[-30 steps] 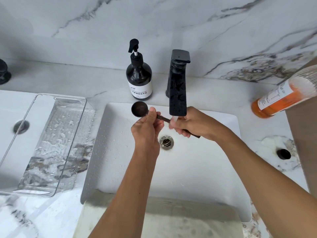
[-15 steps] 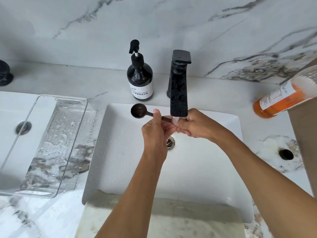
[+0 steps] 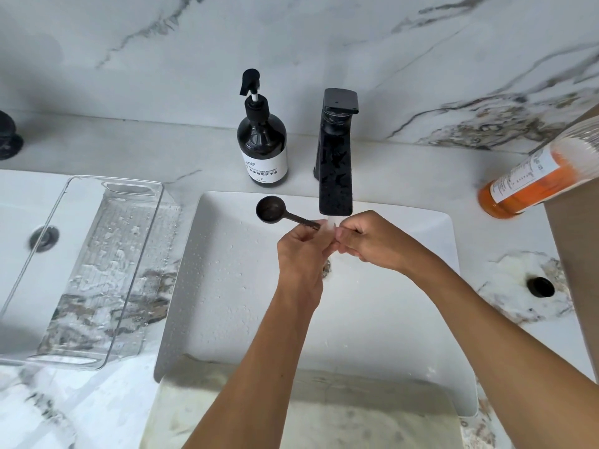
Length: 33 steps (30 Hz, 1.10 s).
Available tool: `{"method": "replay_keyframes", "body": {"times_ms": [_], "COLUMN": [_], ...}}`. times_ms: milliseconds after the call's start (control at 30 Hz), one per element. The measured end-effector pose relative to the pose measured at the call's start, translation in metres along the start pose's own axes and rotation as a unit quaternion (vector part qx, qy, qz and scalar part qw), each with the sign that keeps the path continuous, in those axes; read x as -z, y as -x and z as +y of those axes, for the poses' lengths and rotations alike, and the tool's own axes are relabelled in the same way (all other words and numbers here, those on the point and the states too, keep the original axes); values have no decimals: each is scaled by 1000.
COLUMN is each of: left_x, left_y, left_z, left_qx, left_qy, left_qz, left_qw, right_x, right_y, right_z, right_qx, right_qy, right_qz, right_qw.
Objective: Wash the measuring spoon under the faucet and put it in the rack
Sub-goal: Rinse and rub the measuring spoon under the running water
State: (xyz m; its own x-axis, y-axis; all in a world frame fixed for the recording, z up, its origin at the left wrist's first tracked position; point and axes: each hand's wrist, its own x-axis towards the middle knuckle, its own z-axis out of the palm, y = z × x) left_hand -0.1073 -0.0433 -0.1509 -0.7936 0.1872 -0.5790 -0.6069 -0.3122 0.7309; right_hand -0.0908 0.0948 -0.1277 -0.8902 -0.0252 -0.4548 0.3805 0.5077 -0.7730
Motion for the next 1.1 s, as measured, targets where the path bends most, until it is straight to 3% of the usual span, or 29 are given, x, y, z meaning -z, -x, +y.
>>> {"method": "replay_keyframes", "body": {"times_ms": [233, 433, 633, 800, 1000, 1100], "left_x": [-6, -6, -16, -13, -13, -12], "left_y": [-2, 0, 3, 4, -2, -1], "left_z": [-3, -5, -5, -6, 0, -2], "left_qx": [-28, -22, -15, -4, 11, 9], "left_qy": [-1, -22, 31, 20, 25, 12], "left_qz": [59, 4, 56, 31, 67, 40], "left_qw": [998, 1000, 998, 999, 997, 999], "right_x": [-5, 2, 5, 8, 5, 4], "right_y": [4, 2, 5, 9, 15, 15], "right_z": [-3, 2, 3, 9, 12, 10], "right_qx": [17, 11, 18, 14, 10, 5], "right_qy": [8, 11, 30, 34, 21, 25], "right_qz": [11, 18, 19, 17, 25, 34], "right_qw": [1000, 1000, 999, 999, 999, 999]}}
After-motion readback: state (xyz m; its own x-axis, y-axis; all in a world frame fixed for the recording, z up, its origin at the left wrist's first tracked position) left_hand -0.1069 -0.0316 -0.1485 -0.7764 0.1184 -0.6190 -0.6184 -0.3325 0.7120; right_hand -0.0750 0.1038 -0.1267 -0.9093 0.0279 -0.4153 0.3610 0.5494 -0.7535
